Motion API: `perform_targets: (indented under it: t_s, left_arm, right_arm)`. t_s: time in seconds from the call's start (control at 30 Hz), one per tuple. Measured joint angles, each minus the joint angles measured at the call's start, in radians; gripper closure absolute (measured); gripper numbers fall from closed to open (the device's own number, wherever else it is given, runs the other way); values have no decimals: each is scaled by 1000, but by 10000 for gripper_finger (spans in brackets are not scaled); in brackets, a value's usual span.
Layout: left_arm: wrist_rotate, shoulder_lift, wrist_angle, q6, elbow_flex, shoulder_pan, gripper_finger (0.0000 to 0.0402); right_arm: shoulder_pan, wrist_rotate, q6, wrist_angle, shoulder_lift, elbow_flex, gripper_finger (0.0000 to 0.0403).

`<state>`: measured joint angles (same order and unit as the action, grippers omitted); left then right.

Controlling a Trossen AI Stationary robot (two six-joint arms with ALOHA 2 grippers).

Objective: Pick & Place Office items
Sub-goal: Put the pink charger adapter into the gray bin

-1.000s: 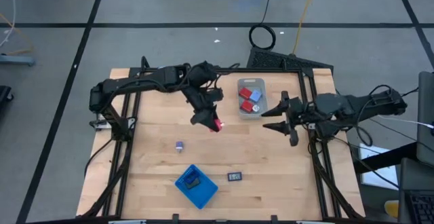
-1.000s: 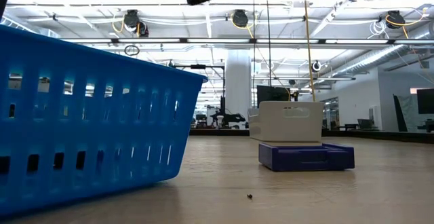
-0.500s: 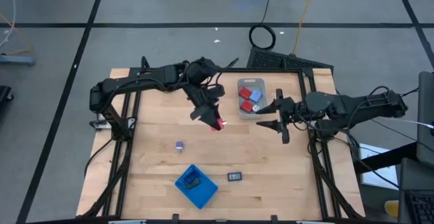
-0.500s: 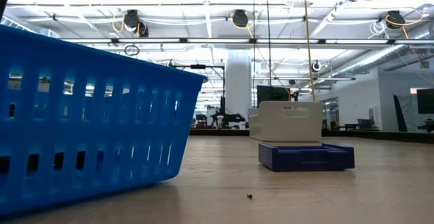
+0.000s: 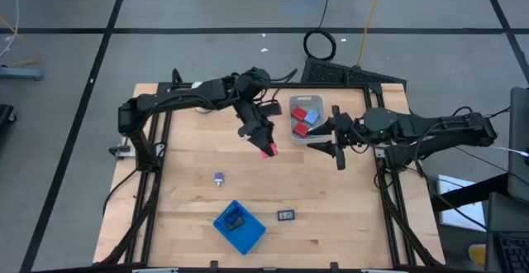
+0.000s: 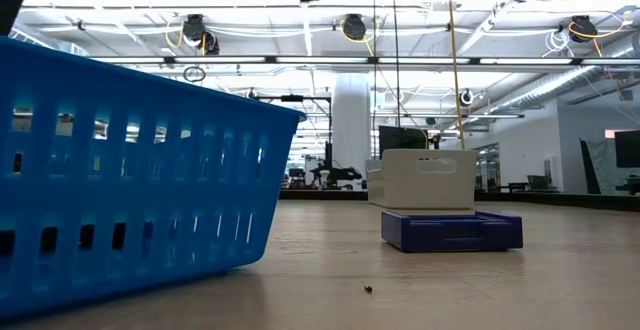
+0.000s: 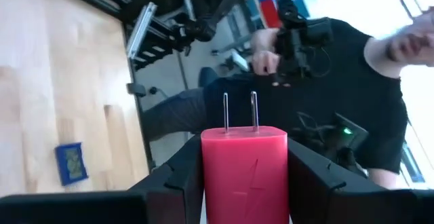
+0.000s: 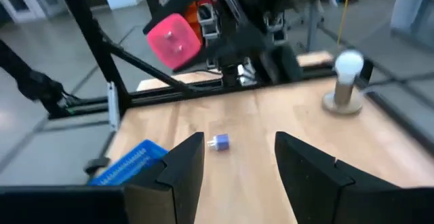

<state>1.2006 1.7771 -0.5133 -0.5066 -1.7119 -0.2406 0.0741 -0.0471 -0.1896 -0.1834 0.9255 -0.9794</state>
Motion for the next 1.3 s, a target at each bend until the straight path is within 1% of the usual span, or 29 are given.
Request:
perform_targets:
  t_s: [0.13,0.27,0.37,0.43,0.53,0.67,0.8,1.07,1.17,1.23,1.3]
  left_arm:
    - [77,55,82,-47,0,6,253]
    - [145,110,141,-85,0,7,253]
    - [174,144,170,-106,0,6,253]
    - [192,160,189,-106,0,6,253]
    - [210,169,199,-106,0,6,253]
    - [211,176,242,-130,0,2,253]
    - [213,176,293,-172,0,-5,253]
    - [203,176,434,-284,0,-10,253]
    - [187,176,444,-289,0,-11,253]
    - [179,176,442,-293,0,-11,253]
    - [170,176,444,-293,0,-11,253]
  right_arm:
    - [-6,19,111,0,13,0,231]
    - [-29,124,153,-8,34,0,231]
    - [-53,209,166,-15,49,0,230]
    - [-70,238,167,-17,56,0,223]
    - [-88,228,175,-17,59,0,208]
    - [-94,229,248,-12,42,0,191]
    - [-81,232,353,-6,10,0,186]
    - [-79,235,352,-1,-12,0,181]
    - [-79,229,351,0,0,0,177]
    - [-76,206,356,5,7,0,177]
    - [-74,204,366,34,8,0,179]
